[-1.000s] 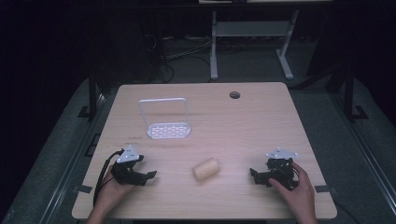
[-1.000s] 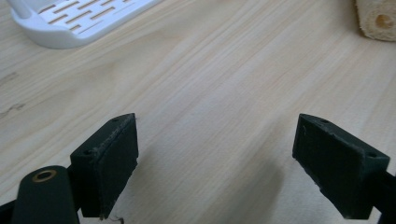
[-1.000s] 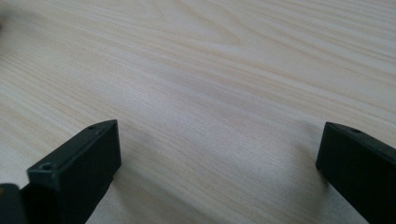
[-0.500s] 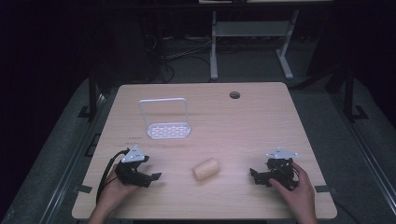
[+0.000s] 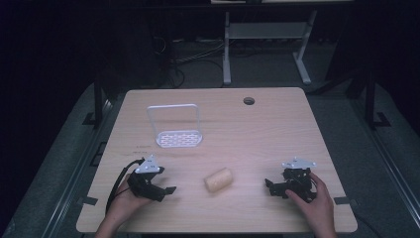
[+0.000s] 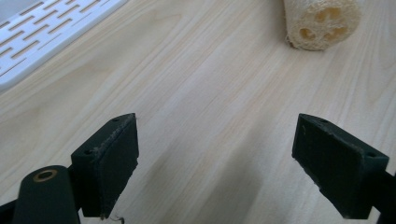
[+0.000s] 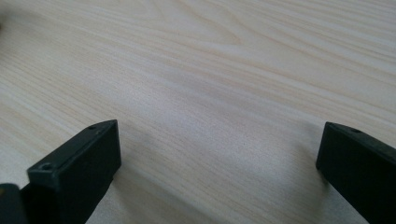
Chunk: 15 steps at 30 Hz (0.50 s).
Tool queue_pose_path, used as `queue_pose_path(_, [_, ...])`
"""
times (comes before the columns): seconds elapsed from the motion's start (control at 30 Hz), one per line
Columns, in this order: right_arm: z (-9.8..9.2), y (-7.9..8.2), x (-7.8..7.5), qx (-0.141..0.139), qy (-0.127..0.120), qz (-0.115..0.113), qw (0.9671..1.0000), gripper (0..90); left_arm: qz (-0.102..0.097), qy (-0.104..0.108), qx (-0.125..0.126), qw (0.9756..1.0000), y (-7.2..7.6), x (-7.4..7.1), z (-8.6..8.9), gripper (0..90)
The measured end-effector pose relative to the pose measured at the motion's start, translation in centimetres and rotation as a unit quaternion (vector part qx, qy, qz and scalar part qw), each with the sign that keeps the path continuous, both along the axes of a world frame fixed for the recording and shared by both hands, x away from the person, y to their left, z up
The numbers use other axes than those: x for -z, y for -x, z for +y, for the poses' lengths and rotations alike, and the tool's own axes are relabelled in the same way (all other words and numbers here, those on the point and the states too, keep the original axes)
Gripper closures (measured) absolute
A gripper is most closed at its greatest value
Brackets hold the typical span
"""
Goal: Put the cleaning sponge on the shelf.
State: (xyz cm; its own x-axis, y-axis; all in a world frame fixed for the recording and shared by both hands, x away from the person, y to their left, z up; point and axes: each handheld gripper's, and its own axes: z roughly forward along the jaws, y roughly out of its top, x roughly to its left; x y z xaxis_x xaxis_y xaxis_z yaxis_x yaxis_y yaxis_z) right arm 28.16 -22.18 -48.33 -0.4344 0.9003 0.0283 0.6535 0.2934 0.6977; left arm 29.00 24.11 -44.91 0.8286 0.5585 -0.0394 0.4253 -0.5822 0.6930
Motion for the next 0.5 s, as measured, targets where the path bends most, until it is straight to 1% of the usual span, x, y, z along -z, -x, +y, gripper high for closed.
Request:
queue_pose_path(0.03, [0.0, 0.0, 0.0, 0.000, 0.000, 0.000, 1.0000, 0.0, -0.001, 0.000, 0.004, 1.0000, 0.0, -0.2, -0.3, 14.3])
queue_pose_path(0.27, [0.0, 0.0, 0.0, -0.001, 0.002, -0.001, 1.0000, 0.0, 0.000, -0.004, 0.015, 0.9999, -0.2, -0.6, -1.1, 14.3])
queue_pose_path(0.5, [0.0, 0.0, 0.0, -0.001, 0.002, -0.001, 1.0000, 0.0, -0.004, -0.005, 0.021, 0.9998, -0.5, -1.2, -1.7, 14.3])
